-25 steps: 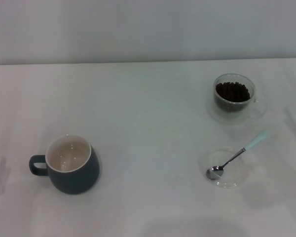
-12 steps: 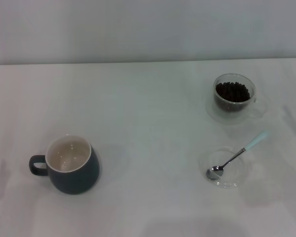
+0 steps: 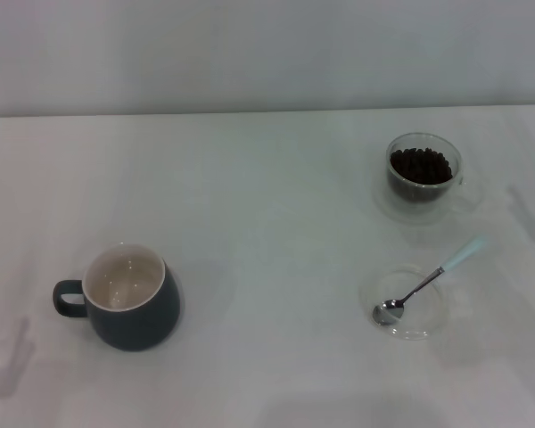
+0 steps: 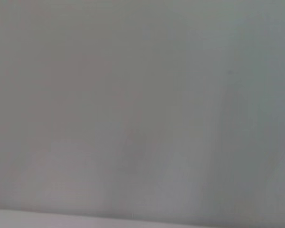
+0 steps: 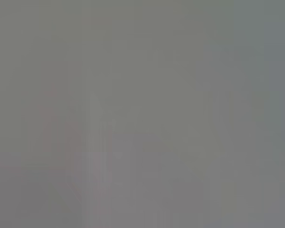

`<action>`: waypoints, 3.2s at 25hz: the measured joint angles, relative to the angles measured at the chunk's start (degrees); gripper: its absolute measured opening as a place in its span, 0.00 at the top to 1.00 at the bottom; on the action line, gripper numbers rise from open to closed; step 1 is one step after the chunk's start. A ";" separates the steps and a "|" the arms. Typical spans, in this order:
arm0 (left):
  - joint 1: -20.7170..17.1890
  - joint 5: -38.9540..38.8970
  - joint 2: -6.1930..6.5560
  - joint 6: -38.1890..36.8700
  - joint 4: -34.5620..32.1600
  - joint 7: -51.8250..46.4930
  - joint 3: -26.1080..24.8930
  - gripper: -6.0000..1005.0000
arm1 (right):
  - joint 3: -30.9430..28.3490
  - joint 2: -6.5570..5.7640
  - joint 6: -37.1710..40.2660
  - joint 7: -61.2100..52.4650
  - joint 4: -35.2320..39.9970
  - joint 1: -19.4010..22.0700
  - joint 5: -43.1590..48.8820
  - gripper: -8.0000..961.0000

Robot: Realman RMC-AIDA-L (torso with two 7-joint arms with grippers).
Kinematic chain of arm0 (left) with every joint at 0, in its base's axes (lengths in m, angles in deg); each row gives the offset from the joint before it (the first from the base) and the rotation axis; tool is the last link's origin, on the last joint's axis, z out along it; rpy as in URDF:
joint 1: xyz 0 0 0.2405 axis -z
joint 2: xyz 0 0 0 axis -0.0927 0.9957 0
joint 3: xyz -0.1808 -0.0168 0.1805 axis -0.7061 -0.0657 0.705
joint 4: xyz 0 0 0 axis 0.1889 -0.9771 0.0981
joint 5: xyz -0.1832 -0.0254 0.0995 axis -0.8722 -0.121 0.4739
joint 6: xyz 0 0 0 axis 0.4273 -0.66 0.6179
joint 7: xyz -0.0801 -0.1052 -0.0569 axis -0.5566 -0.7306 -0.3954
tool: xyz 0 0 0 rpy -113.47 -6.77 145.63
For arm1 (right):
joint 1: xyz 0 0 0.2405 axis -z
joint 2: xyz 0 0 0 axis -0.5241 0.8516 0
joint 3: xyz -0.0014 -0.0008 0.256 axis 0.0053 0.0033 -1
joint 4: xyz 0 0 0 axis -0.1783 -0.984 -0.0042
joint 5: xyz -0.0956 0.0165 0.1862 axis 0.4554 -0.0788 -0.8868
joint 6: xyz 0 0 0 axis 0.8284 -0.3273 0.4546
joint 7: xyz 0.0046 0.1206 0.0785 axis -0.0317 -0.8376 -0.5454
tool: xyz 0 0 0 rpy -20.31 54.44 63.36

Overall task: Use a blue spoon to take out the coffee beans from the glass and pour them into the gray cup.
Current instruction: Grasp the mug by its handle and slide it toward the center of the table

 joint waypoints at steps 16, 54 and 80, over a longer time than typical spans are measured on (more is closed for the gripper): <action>5.28 7.65 -0.14 9.07 1.35 0.12 -0.03 0.12 | 0.00 0.00 -0.27 0.33 0.08 -0.43 0.00 0.09; 12.98 11.04 0.09 16.75 3.13 0.70 -0.03 0.13 | 0.00 0.00 -0.31 0.09 -0.69 -0.08 -1.06 0.09; 14.77 11.29 -0.09 17.37 3.03 5.16 -0.03 0.41 | 0.00 0.17 -0.25 0.00 -1.51 -0.69 -2.56 0.09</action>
